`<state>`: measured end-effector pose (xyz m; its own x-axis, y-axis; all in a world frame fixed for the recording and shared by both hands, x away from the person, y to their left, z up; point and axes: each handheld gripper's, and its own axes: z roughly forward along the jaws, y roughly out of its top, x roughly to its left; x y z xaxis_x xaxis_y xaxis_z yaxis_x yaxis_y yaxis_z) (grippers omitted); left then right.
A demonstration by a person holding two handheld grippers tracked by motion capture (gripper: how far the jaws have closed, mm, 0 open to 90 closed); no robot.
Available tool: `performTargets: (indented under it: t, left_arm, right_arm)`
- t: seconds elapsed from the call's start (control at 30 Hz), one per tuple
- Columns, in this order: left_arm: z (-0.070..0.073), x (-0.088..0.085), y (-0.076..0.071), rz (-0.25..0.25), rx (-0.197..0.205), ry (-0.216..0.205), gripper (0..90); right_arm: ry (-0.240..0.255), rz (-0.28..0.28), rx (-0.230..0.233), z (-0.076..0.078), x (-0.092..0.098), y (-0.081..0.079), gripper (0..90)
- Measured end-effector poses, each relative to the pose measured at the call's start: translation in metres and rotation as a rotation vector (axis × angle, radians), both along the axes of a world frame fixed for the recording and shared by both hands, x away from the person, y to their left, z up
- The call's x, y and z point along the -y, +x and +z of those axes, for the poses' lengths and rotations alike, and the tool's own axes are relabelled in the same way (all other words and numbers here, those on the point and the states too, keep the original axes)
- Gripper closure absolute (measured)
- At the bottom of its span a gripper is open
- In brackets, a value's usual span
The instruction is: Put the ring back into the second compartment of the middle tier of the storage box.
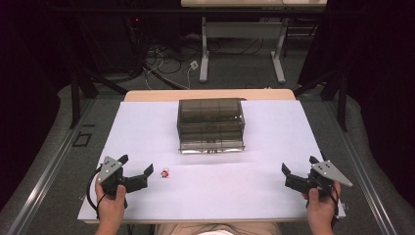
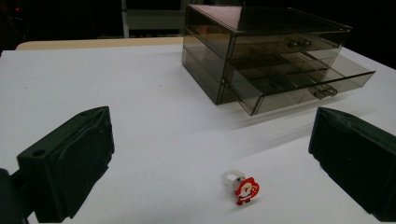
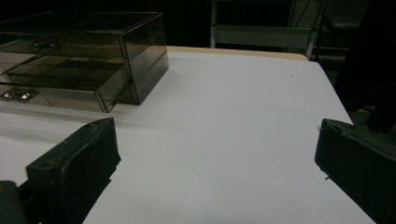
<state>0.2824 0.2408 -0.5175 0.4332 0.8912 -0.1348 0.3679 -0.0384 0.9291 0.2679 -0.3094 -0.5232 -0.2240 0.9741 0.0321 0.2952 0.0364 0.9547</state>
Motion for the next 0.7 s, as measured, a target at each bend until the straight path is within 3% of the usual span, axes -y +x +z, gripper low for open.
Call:
performTargets:
  t: [0.2, 0.37, 0.4, 0.43, 0.57, 0.7]
  left_arm:
    - [-0.001, 0.004, 0.001, -0.005, -0.020, -0.007, 0.0]
    - [0.000, 0.010, 0.001, 0.029, -0.047, 0.042, 0.0]
    - [-0.001, 0.013, 0.001, 0.021, -0.072, 0.065, 0.0]
    - [-0.001, 0.013, 0.001, 0.021, -0.072, 0.065, 0.0]
    - [-0.003, 0.023, -0.001, -0.011, -0.079, 0.152, 0.0]
    - [-0.003, 0.028, -0.002, -0.037, -0.095, 0.145, 0.1]
  right_arm:
    - [0.022, 0.005, -0.032, -0.003, 0.000, 0.003, 0.0]
    - [0.027, 0.012, -0.026, -0.003, -0.003, 0.006, 0.0]
    - [0.019, 0.022, -0.031, -0.004, -0.005, 0.007, 0.0]
    - [0.019, 0.022, -0.031, -0.004, -0.005, 0.007, 0.0]
    - [0.009, 0.032, -0.041, -0.005, -0.008, 0.008, 0.0]
    - [0.000, 0.036, -0.037, -0.005, -0.011, 0.006, 0.0]
